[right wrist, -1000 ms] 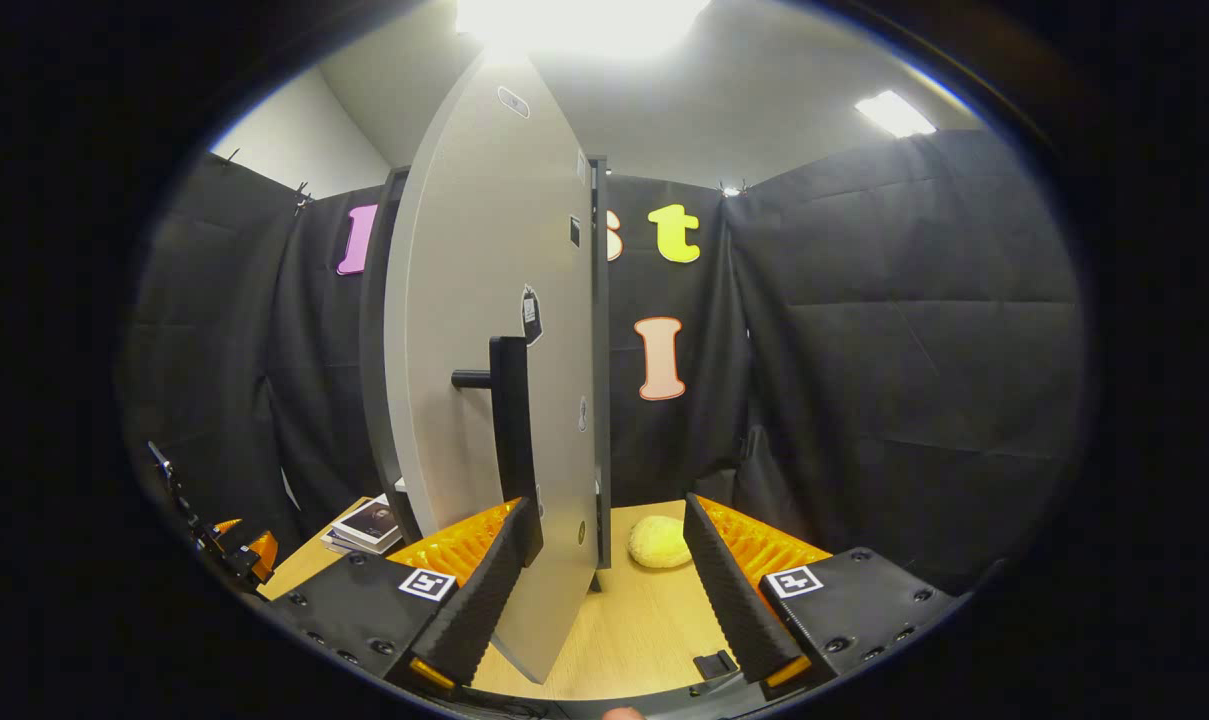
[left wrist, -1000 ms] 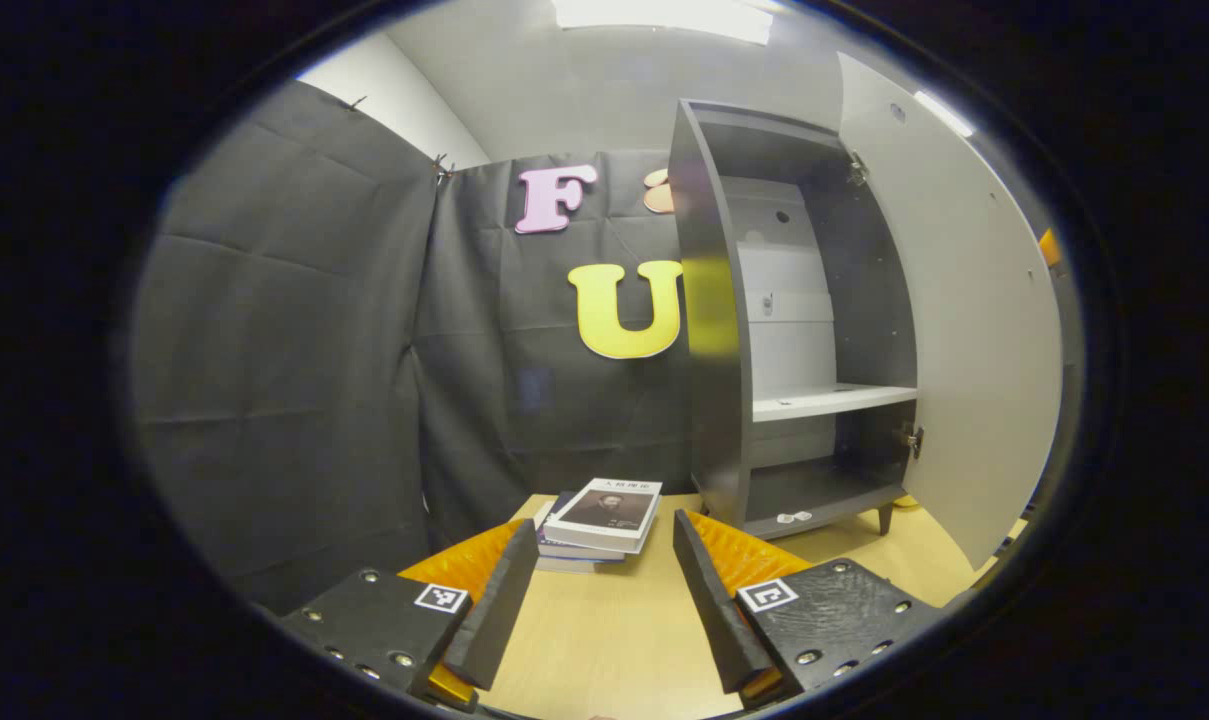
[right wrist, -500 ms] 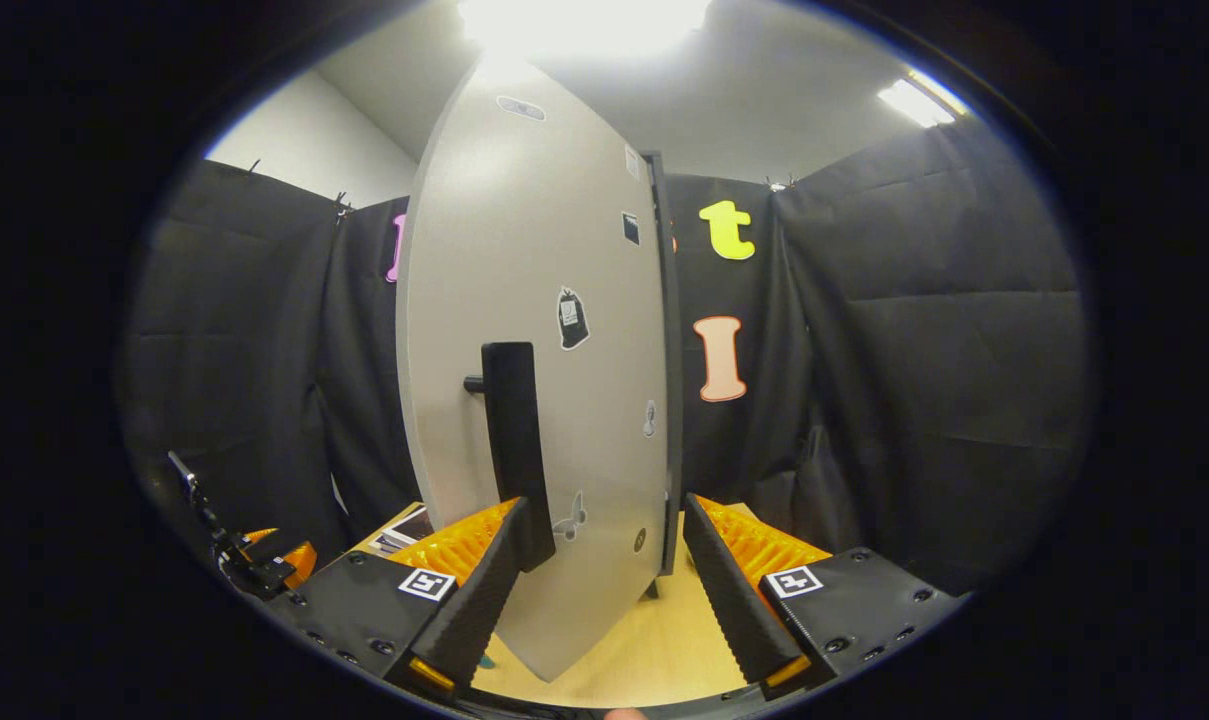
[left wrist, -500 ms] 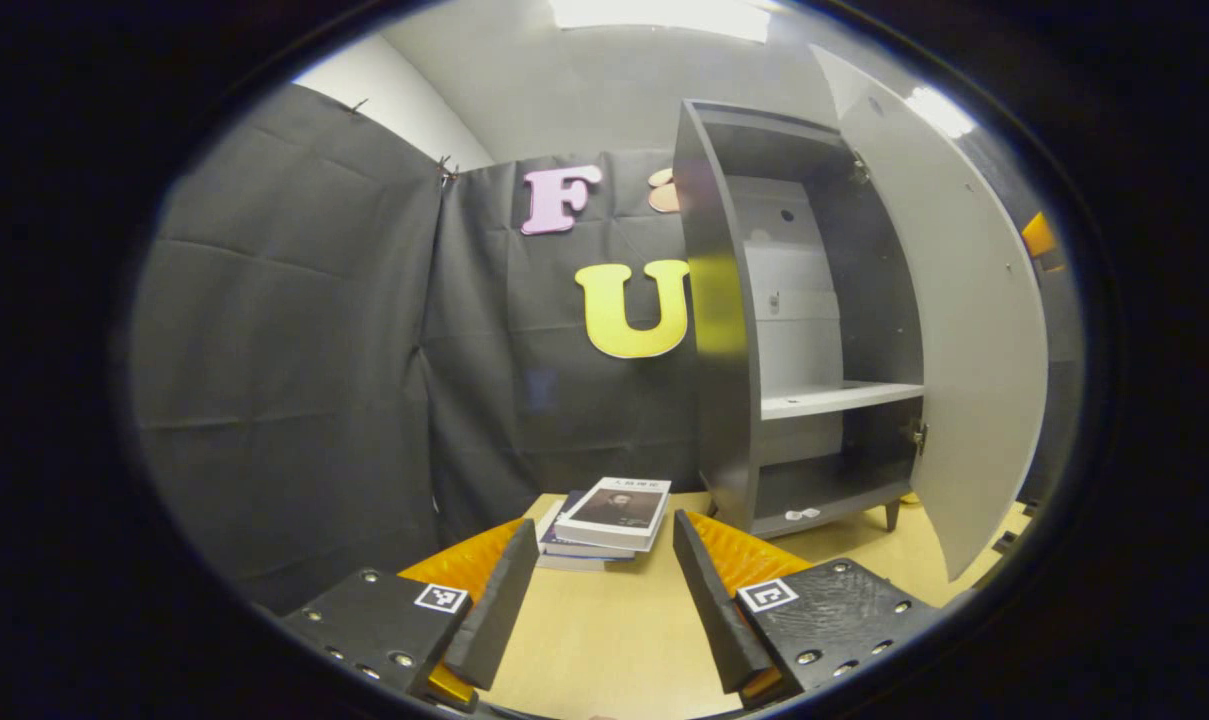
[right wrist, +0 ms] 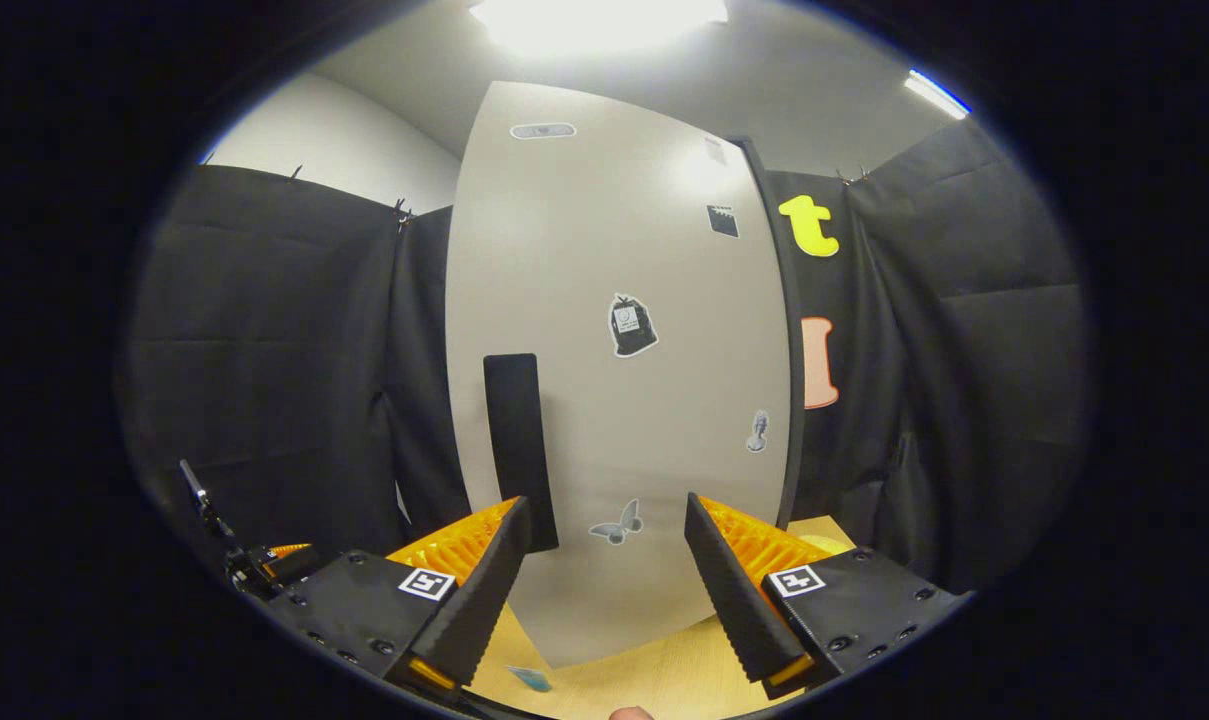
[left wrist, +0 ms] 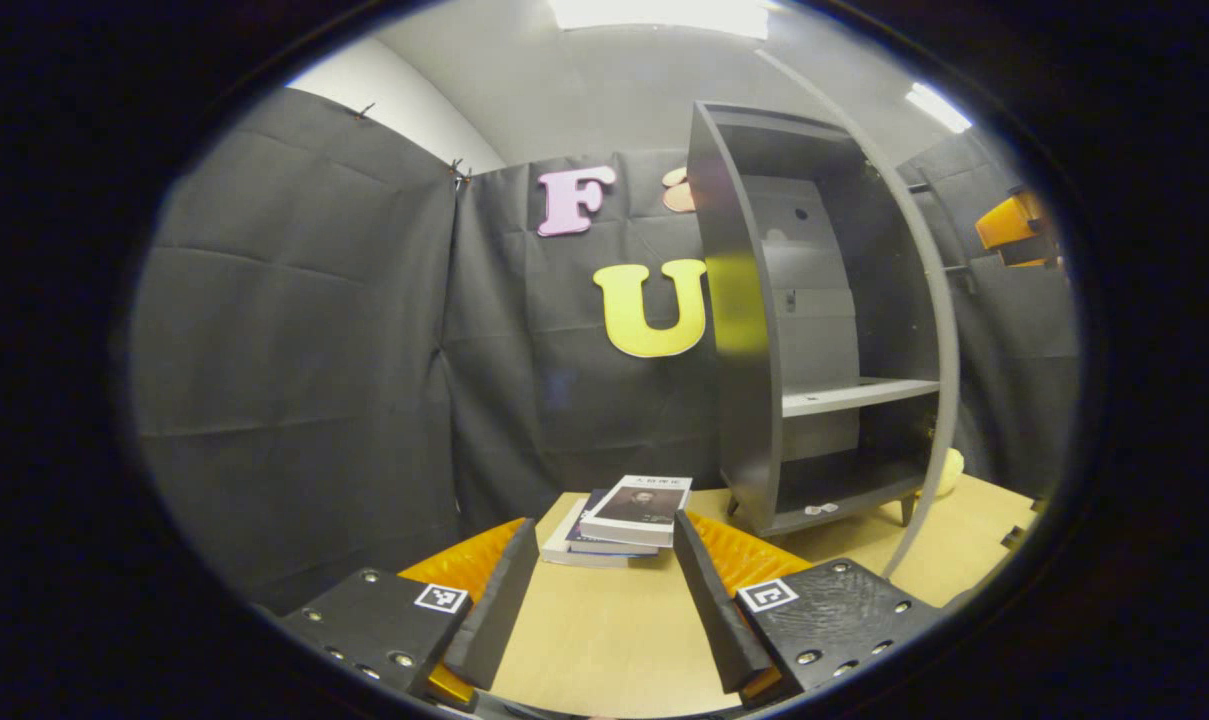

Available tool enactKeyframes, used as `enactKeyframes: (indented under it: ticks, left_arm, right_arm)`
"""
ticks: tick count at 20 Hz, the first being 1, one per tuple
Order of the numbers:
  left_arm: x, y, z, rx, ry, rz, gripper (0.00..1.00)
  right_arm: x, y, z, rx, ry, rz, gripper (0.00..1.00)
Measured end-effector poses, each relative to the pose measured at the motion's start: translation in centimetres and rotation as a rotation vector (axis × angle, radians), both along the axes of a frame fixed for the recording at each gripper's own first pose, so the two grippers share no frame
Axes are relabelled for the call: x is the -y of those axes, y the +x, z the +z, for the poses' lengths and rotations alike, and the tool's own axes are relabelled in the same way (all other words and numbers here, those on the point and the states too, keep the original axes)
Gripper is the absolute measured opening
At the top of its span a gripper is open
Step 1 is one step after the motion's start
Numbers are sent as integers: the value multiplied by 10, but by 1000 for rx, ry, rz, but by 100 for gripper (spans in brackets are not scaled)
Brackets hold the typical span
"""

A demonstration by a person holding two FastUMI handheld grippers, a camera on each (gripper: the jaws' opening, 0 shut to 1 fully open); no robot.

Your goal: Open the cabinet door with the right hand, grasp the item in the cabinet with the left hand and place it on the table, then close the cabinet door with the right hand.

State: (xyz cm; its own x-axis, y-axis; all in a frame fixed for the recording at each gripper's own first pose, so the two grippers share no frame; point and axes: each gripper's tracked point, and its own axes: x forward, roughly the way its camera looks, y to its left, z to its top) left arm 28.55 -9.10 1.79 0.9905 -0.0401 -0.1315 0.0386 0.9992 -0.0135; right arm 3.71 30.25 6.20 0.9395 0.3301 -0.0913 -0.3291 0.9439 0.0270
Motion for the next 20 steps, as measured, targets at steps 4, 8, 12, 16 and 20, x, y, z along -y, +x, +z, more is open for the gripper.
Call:
enactKeyframes:
  ticks: [4, 8, 12, 16, 20]
  left_arm:
    - [0, 0, 2, 2, -2, 0, 82]
    - [-1, 0, 9, 10, 5, 27, 82]
    - [6, 2, 15, 14, -4, 37, 82]
    - [14, 0, 20, 8, -20, 59, 82]
    - [25, 4, 29, 24, -25, 64, 82]
  right_arm:
    - [-4, 0, 0, 9, 6, 22, 98]
    - [8, 6, -4, 2, 1, 39, 98]
    - [37, 14, -5, -7, 26, 35, 98]
    - [75, 17, -1, -2, 31, 10, 98]
    - [119, 25, 4, 13, 28, -26, 98]
